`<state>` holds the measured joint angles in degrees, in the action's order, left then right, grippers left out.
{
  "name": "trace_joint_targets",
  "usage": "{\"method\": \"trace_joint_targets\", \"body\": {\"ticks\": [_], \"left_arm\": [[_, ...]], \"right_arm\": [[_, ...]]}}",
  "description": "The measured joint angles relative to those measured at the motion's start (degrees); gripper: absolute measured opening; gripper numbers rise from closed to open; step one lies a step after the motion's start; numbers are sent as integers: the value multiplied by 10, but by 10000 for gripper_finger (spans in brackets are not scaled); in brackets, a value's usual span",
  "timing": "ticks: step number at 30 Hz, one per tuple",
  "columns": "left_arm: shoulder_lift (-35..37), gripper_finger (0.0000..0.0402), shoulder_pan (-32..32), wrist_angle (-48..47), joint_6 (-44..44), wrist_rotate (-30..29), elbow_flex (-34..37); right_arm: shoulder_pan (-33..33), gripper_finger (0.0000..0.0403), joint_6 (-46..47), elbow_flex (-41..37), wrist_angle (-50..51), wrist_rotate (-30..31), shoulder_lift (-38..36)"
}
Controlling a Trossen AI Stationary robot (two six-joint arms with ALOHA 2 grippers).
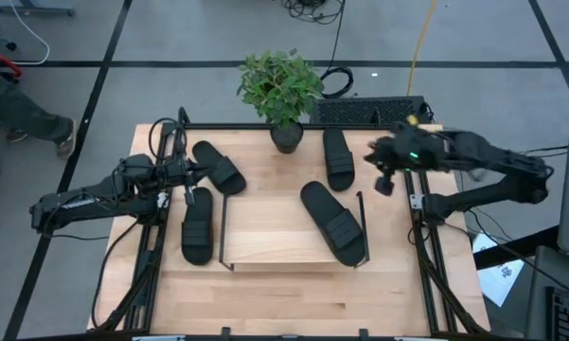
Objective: Pick and place slides into the shelf
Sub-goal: Put the black slipper on the shelf
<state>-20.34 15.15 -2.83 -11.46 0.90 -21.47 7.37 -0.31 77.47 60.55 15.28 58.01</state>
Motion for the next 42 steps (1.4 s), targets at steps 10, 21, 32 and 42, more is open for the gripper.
{"method": "trace_joint_targets", "body": {"ticks": [10,21,32,42], "left_arm": [[0,5,0,-28,0,0,0],[0,5,0,-76,2,0,0],[0,5,0,-81,15,-15,0],[0,5,0,-81,15,-24,0]], "right_arm": [[218,0,-129,186,84,-274,150],[242,90,-294,252,237,-303,253],[200,223,-305,252,235,-368,256],[165,235,-246,234,219,-491,276]]}}
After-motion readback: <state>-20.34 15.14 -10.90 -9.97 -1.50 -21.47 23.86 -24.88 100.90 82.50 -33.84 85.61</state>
